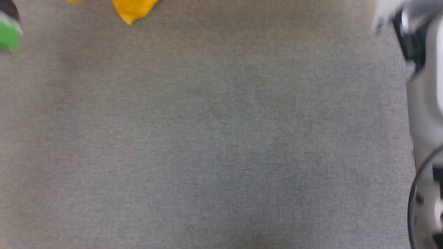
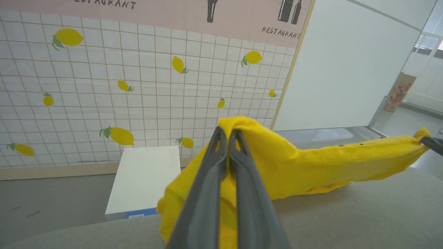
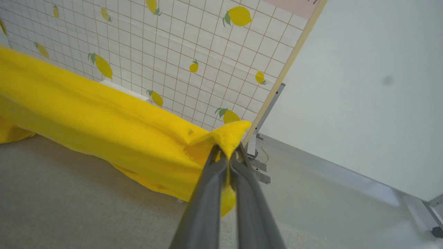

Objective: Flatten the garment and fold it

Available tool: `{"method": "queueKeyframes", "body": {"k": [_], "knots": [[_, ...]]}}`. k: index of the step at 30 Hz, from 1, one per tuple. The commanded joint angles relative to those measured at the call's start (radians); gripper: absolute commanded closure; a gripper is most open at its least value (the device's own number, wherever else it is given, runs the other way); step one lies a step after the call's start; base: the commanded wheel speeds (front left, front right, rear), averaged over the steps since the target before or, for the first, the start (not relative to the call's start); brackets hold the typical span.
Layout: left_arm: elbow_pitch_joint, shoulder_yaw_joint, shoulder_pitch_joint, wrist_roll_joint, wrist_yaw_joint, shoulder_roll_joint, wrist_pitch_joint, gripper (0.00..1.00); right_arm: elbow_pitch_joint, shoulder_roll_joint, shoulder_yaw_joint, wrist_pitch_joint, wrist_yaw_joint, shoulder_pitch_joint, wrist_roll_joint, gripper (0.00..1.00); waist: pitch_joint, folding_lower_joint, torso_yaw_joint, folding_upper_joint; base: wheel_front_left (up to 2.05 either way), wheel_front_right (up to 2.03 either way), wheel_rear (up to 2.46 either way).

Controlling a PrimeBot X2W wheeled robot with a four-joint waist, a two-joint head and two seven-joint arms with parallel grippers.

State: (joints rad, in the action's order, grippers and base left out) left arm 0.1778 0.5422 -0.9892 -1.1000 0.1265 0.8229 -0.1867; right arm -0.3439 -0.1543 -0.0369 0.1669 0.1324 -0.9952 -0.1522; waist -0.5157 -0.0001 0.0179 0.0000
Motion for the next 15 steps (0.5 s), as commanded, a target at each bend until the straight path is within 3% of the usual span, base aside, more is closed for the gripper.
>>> {"method": "queueKeyframes", "body": {"k": [1,9,15], "knots": [[-0.028,0.000,0.068,-0.020,-0.009,0.020,-0.003,1.00,0.053,-0.009,0.002,0.023,-0.002,0.071,0.034,1.00,0.054,0.0001,0.019,0.0000,0.00,0.00,0.00],[-0.211,-0.005,0.389,-0.064,-0.113,0.101,-0.046,1.00,0.362,-0.031,0.033,0.145,-0.002,0.434,0.187,1.00,0.147,0.0001,0.003,0.0000,0.00,0.00,0.00],[-0.308,0.029,0.586,-0.060,-0.165,0.150,-0.054,1.00,0.498,-0.010,0.095,0.205,-0.002,0.656,0.255,1.00,0.188,0.0001,0.005,0.0000,0.00,0.00,0.00]]}}
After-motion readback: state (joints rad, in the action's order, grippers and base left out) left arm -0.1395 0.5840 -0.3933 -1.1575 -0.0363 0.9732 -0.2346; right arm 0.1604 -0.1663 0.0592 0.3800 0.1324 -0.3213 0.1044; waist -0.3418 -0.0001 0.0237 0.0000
